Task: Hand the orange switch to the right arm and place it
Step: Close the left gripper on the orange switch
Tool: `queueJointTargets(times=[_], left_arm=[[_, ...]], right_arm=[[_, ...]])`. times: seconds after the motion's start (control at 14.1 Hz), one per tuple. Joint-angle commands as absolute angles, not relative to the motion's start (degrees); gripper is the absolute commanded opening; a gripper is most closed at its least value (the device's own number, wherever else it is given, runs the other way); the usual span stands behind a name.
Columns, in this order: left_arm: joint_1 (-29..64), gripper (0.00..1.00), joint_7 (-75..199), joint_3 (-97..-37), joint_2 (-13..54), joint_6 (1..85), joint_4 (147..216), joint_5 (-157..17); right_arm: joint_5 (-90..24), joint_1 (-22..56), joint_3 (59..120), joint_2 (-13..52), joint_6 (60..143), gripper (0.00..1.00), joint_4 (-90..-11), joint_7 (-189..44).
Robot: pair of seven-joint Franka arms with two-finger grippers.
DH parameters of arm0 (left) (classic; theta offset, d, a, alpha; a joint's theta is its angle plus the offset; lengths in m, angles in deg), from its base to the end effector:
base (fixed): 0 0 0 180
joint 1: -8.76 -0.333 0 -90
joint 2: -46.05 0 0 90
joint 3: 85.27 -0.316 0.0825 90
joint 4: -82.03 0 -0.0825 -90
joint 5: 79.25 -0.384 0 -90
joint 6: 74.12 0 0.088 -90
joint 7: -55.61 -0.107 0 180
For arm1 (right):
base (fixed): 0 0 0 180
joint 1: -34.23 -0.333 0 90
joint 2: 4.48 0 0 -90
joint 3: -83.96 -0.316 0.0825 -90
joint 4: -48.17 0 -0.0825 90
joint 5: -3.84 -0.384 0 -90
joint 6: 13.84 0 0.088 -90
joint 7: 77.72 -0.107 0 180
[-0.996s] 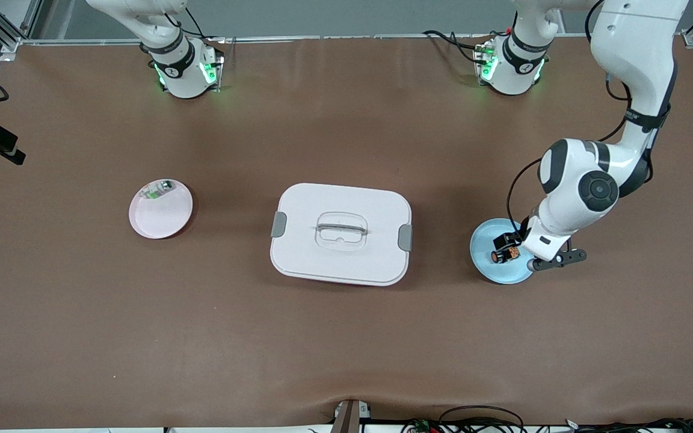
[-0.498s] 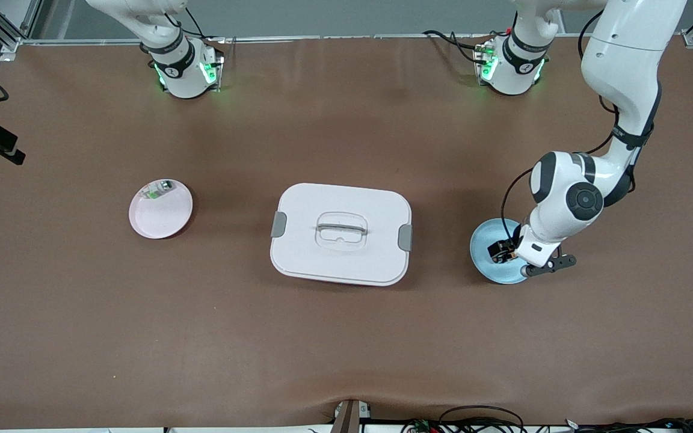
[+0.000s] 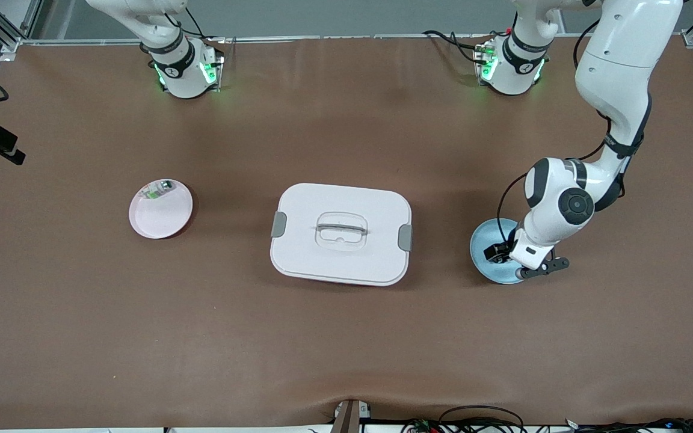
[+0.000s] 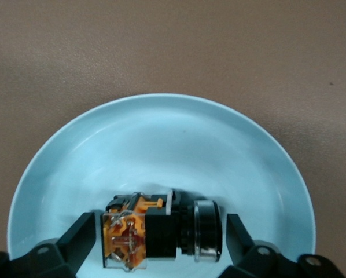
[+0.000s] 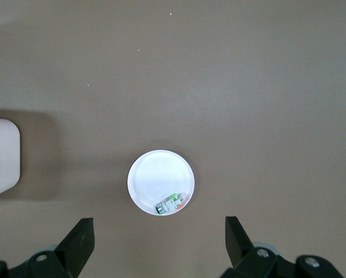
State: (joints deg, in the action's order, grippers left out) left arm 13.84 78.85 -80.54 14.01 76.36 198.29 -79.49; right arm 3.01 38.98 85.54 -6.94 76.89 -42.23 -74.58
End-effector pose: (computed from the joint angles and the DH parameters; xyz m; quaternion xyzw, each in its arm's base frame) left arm 0.5931 -0.1022 0.1712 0.9921 0.1217 0.0132 0.0255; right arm 0.5396 -0.0587 0.6459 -0.9993 0.0277 -0.0249 0.0058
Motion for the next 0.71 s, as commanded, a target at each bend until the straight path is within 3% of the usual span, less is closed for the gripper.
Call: queueJointTargets(times=[0.0,0.14,0.21,0.64], left_arm=[[14.0,0.56,79.4,-80.4,14.1,76.7,197.6,-78.5],[13.9,0.10,79.4,-80.4,15.1,76.6,197.5,-78.5],[13.9,0.00,79.5,-80.3,16.3,76.2,197.4,-78.5],[13.7,0.00,80.0,-79.6,23.0,66.5,195.5,-78.1]], right_arm=[[3.8,40.0,84.7,-6.2,76.3,1.00,-40.7,-73.9],[3.8,40.1,84.7,-6.2,76.4,1.00,-40.6,-73.8],[3.8,40.0,84.7,-6.2,76.4,1.00,-40.6,-73.9],[3.8,39.8,84.7,-6.2,76.2,1.00,-40.7,-73.8]])
